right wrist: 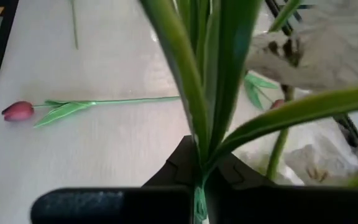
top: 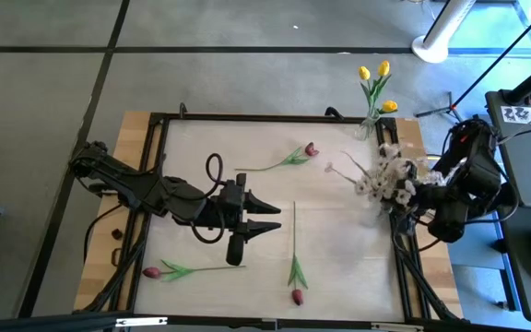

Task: Sort flowers into vase by color
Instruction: Put the white flowers into the bottom transparent vase

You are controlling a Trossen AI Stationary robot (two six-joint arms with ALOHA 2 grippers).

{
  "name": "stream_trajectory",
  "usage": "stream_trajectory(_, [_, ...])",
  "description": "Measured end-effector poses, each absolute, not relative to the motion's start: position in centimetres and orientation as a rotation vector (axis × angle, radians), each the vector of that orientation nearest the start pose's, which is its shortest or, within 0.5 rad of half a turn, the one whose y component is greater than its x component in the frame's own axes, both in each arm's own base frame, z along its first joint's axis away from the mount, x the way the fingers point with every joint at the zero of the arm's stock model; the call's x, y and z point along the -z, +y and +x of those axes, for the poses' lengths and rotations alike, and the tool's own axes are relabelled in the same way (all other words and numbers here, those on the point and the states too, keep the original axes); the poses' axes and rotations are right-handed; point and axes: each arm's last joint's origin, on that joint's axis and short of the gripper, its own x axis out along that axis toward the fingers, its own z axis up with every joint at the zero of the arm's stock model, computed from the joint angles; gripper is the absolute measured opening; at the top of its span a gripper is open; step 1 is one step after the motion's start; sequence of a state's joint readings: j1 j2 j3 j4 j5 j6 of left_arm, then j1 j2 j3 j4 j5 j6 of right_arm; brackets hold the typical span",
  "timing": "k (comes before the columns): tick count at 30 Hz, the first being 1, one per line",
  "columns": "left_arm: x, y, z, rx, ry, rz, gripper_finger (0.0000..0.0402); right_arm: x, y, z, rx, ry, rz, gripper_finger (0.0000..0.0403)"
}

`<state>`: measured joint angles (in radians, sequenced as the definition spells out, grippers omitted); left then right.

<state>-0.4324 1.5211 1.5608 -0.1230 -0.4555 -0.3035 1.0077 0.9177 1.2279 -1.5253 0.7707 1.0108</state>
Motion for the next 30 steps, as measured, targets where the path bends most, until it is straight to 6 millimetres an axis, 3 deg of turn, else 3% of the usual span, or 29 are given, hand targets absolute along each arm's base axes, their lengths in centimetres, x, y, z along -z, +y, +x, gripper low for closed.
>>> stream_trajectory(9, [-42.9, -13.2, 31.7, -0.035, 0.075, -0.266, 0.0144, -37.1, 6.0, 6.4, 0.208, 0.610, 0.097, 0.0007])
stream_trajectory(14, [-42.8, -13.2, 31.6, -0.035, 0.078, -0.264, 0.0144, -37.7, 5.1, 5.8, 0.141, 0.567, 0.120, 0.0006])
stream_trajectory(23, [-42.8, -13.2, 31.6, -0.036, 0.083, -0.261, 0.0144, -38.0, 5.4, 5.7, 0.010, 0.605, 0.076, 0.0006])
stream_trajectory(30, [-42.8, -13.2, 31.6, -0.036, 0.083, -0.261, 0.0144, -36.3, 5.3, 5.7, 0.016, 0.615, 0.028, 0.0005])
